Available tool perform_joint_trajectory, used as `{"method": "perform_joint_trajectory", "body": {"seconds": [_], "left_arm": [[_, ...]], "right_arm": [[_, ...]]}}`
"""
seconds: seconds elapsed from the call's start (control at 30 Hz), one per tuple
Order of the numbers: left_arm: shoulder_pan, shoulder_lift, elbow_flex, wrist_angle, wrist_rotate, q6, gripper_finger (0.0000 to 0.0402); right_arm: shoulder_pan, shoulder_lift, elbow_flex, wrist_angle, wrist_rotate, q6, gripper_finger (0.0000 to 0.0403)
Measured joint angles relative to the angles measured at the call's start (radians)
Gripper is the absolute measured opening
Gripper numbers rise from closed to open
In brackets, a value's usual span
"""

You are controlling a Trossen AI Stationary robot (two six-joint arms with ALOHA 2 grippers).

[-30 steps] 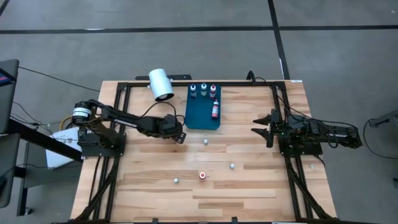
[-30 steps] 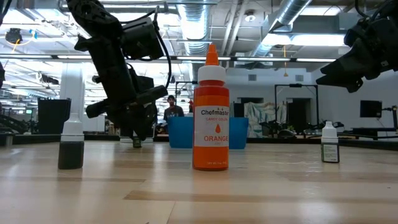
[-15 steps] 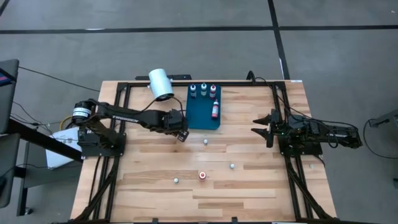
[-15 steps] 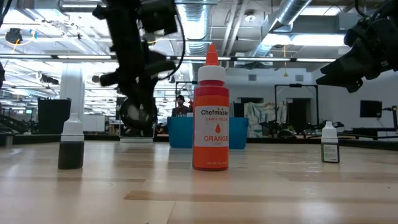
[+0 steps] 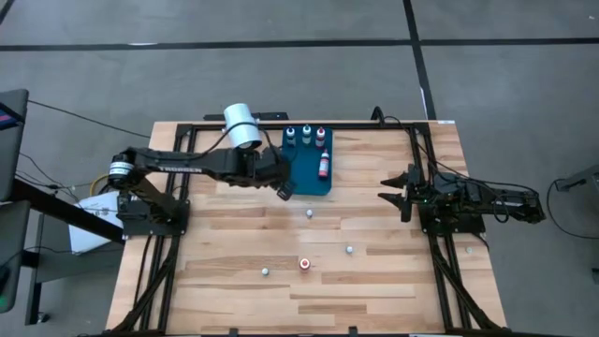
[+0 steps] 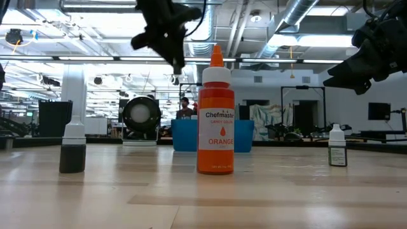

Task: Pick & Place food coloring
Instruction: Put the small left green food coloring bottle into the blue bin

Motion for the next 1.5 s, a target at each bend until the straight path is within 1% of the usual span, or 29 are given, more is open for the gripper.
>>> {"method": "perform_joint_trajectory", "body": {"seconds": [0.2, 0.53, 0.7, 0.9, 1.0, 1.43, 1.5], "left_arm": [[0.0, 0.0, 0.057, -0.005, -0.002, 0.025, 0.0063], [0.001, 0.0, 0.061, -0.006, -0.002, 0.025, 0.0062], [0.025, 0.005, 0.061, 0.05, 0.001, 0.061, 0.0062], [0.073, 0.057, 0.061, 0.171, 0.062, 0.119, 0.0062], [0.097, 0.093, 0.061, 0.199, 0.09, 0.143, 0.0061], [0.2, 0.23, 0.061, 0.28, 0.114, 0.207, 0.0063], [0.217, 0.248, 0.064, 0.325, 0.114, 0.218, 0.0063]], "right_arm": [[0.0, 0.0, 0.0, 0.0, 0.0, 0.0, 0.0207], [0.0, 0.0, 0.0, 0.0, 0.0, 0.0, 0.0207], [0.0, 0.0, 0.0, 0.0, 0.0, -0.002, 0.0207], [0.0, 0.0, 0.0, 0.0, 0.0, -0.009, 0.0207], [0.0, 0.0, 0.0, -0.002, 0.0, -0.009, 0.0207], [-0.001, 0.007, 0.0, -0.018, 0.003, -0.009, 0.0207], [-0.001, 0.007, 0.0, -0.019, 0.006, -0.01, 0.0207]]}}
